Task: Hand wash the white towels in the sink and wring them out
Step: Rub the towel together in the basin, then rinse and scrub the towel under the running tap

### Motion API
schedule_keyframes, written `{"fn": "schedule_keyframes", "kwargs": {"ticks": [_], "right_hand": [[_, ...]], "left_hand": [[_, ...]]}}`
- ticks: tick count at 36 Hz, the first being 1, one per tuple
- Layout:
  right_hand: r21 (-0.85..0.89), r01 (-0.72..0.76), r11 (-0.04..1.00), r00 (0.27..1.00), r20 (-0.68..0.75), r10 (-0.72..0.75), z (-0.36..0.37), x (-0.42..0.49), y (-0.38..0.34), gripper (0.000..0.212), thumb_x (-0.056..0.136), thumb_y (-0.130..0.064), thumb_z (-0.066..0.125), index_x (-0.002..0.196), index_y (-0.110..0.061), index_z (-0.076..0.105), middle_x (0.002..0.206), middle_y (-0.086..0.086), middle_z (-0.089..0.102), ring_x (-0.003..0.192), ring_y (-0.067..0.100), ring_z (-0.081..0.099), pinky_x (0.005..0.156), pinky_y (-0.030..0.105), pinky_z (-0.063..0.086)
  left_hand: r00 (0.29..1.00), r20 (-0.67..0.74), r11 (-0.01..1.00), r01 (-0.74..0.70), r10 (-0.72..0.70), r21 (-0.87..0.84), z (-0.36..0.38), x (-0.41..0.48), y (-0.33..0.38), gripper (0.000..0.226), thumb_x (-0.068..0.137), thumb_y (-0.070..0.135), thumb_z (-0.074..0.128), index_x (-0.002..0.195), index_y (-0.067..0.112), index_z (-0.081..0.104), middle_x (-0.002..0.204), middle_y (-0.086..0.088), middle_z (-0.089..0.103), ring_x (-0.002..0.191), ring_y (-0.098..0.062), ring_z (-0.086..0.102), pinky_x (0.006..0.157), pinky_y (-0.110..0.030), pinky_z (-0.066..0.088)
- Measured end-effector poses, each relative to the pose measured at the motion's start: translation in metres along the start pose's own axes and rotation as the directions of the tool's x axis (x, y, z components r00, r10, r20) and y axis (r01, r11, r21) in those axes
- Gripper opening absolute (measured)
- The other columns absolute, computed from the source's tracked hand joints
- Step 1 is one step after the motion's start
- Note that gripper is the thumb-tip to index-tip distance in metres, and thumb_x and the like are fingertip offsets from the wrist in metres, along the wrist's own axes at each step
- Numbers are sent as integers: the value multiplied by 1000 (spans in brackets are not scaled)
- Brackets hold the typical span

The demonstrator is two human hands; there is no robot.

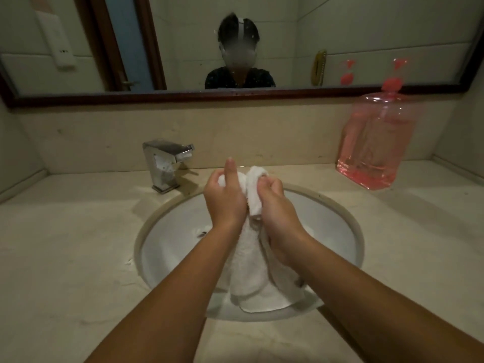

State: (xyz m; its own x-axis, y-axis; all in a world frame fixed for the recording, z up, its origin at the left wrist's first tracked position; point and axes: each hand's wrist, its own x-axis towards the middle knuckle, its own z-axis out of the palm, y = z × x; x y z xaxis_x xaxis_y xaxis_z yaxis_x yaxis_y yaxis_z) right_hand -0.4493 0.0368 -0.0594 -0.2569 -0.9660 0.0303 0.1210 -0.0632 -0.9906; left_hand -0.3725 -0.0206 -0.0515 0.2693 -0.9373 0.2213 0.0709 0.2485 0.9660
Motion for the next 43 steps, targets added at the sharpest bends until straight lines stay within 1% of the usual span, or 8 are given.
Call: {"fn": "schedule_keyframes", "kwargs": {"ticks": [5, 15, 20, 27, 32, 36, 40, 43], "right_hand": [[-42, 54, 998, 997, 59, -51, 2, -1, 3, 33, 116, -48, 30, 141, -30, 44, 112, -7, 64, 95, 2, 64, 58, 10, 49], [39, -24, 999, 999, -37, 26, -8, 20, -4, 33, 111, -56, 43, 133, -32, 43, 119, 9, 71, 102, 22, 75, 86, 43, 64], [109, -65, 992, 993, -90, 75, -18, 28, -1, 25, 109, -52, 49, 126, -35, 56, 121, 9, 74, 106, 28, 76, 94, 53, 63], [376, -227, 898, 973, 47, 227, 4, 32, -5, 59, 101, -60, 61, 131, -10, 73, 123, 20, 76, 114, 39, 74, 103, 55, 58], [350, -358, 865, 933, 168, 319, 41, 44, -6, 53, 105, -51, 58, 80, -9, 79, 80, 13, 75, 75, 30, 75, 80, 41, 58], [211, -396, 894, 917, 148, 371, 65, 57, -4, 48, 104, -51, 59, 92, -10, 80, 89, 11, 76, 84, 28, 73, 86, 39, 59], [-273, -324, 906, 944, -31, 328, 82, 82, 1, 69, 105, -64, 36, 139, -12, 65, 124, 11, 74, 108, 33, 71, 101, 49, 58], [-471, -143, 871, 989, -26, 148, 94, 95, -13, 56, 115, -50, 27, 144, -12, 57, 124, 7, 60, 107, 24, 60, 98, 41, 51]], "left_hand": [[999, -10, 999, 40, -40, -14, -6, 5, 2, 40, 107, 51, 54, 77, 25, 60, 76, 8, 67, 68, -3, 61, 59, -16, 45], [928, 328, 973, 215, -177, -85, -3, -12, 4, 54, 109, 52, 46, 109, 8, 76, 97, -6, 81, 92, -19, 78, 74, -27, 61], [936, 351, 997, -1, -26, 75, -8, -12, 11, 43, 106, 56, 50, 90, 22, 73, 85, 5, 77, 84, -12, 73, 78, -31, 58], [941, 188, 953, 252, -283, 170, -51, 24, 1, 112, 58, 101, 45, 132, 19, 65, 120, -3, 75, 109, -27, 72, 103, -53, 55], [780, 232, 814, 563, -581, 146, -79, 41, 12, 130, 58, 113, 21, 124, 14, 75, 116, -15, 78, 108, -38, 73, 99, -54, 58], [747, 239, 763, 646, -621, -35, -96, 51, 9, 109, 79, 101, 24, 121, 14, 75, 114, -18, 78, 109, -40, 73, 97, -55, 59], [854, -63, 856, 511, -516, -82, -113, 71, -16, 85, 91, 86, 37, 129, 18, 70, 120, -9, 74, 108, -34, 70, 99, -52, 58], [909, -157, 921, 390, -386, -5, -118, 73, -10, 64, 104, 72, 34, 121, 21, 68, 118, -5, 71, 108, -30, 67, 101, -49, 55]]}}
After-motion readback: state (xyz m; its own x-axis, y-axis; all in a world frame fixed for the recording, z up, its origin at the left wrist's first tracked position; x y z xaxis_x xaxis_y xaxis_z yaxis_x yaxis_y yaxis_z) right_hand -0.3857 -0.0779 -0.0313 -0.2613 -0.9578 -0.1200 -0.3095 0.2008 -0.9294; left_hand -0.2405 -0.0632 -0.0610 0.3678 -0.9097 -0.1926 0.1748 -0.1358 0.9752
